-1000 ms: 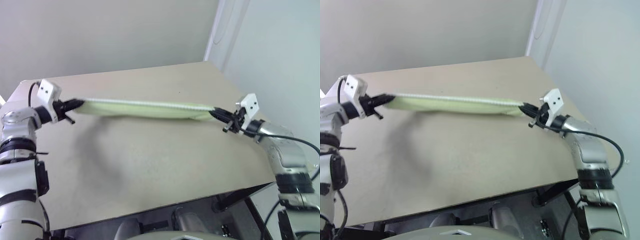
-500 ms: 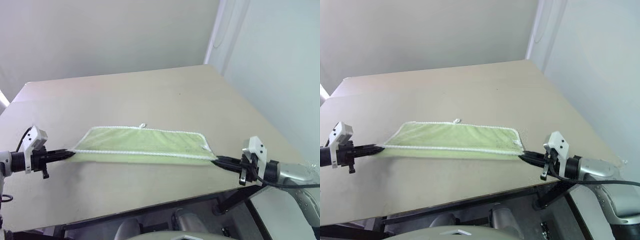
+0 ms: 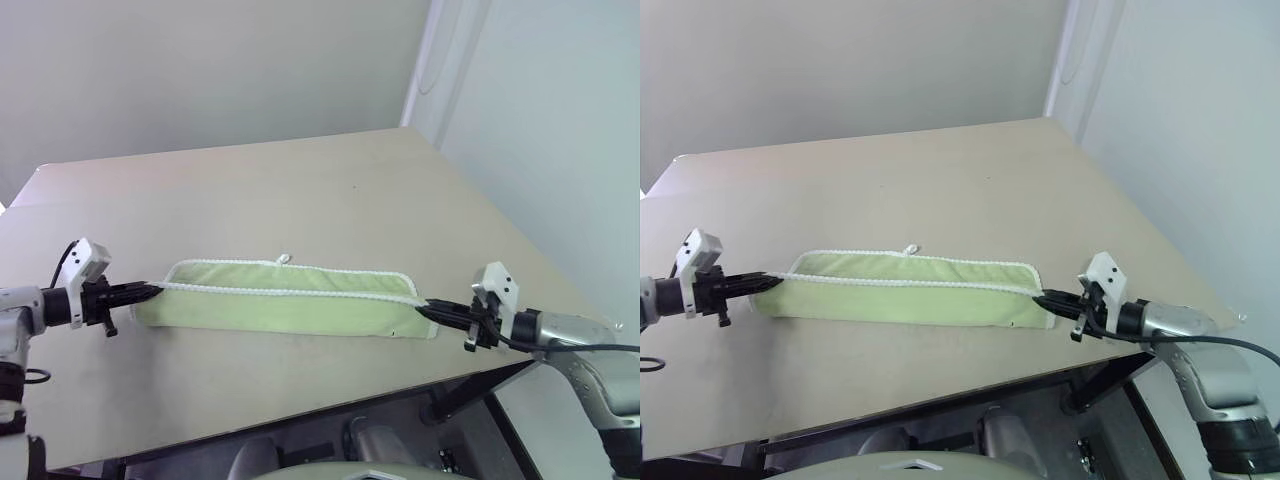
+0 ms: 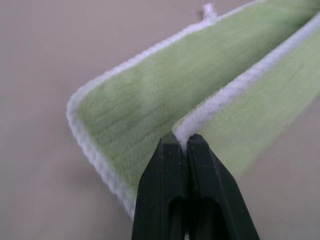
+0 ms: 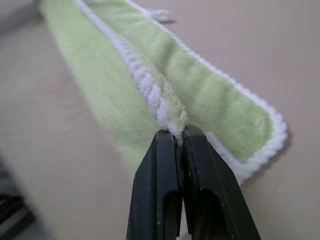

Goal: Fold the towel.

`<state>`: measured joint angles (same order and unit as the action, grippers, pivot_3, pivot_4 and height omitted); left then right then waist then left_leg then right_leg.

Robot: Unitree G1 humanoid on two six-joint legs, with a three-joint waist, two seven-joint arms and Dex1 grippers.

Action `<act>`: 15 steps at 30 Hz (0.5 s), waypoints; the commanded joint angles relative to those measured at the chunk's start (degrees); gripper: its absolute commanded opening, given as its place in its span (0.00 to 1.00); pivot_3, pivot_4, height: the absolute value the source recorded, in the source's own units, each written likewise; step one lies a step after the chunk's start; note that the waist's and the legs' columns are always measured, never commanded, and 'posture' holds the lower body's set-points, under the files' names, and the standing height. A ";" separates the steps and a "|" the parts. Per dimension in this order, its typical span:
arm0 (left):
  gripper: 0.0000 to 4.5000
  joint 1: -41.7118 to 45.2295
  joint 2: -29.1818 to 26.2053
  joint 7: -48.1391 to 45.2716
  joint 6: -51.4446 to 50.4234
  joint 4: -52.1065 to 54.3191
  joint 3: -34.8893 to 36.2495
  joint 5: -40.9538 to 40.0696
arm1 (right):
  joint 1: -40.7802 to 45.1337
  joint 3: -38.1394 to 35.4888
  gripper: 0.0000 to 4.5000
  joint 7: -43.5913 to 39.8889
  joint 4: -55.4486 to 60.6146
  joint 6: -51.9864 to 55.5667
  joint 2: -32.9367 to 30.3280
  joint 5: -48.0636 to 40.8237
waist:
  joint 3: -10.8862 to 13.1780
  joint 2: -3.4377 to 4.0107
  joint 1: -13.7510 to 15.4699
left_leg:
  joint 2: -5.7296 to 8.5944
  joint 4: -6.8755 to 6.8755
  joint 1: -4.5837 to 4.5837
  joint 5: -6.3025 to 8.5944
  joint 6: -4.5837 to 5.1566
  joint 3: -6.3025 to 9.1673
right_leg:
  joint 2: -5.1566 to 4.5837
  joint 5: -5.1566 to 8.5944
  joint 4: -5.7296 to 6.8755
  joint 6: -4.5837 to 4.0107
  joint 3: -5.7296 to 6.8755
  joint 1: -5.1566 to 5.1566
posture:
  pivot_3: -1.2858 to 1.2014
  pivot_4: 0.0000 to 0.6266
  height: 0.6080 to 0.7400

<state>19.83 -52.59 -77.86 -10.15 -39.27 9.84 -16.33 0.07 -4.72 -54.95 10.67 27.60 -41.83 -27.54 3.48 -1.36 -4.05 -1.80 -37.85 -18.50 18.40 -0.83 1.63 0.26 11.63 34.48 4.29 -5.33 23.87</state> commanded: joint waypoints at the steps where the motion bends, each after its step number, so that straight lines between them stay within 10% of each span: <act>1: 0.00 5.07 1.17 2.14 3.61 -5.24 -0.92 2.39 | 3.81 1.35 0.01 3.15 -3.16 -1.55 1.83 3.28 | -0.06 -0.13 0.09 | 0.05 0.00 -0.01 0.07 0.00 0.00 | 0.01 -0.02 0.16 -0.01 -0.05 0.07 | 0.52 0.00 1.00; 15: 0.00 14.43 7.19 9.96 9.40 -17.23 -3.93 8.02 | 13.91 3.05 0.01 11.78 -12.83 0.39 7.20 8.87 | -0.07 -0.15 0.06 | 0.21 -0.12 -0.04 0.35 0.12 -0.02 | 0.20 0.07 0.98 -0.17 -0.41 0.46 | 0.52 0.00 1.00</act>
<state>32.39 -45.25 -69.12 -2.13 -56.20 5.69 -9.08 12.50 -0.88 -44.05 -1.95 27.95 -34.80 -19.19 3.41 -1.52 -3.99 -1.59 -37.97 -18.53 18.75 -0.71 1.62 0.46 11.70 35.47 4.11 -5.74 24.33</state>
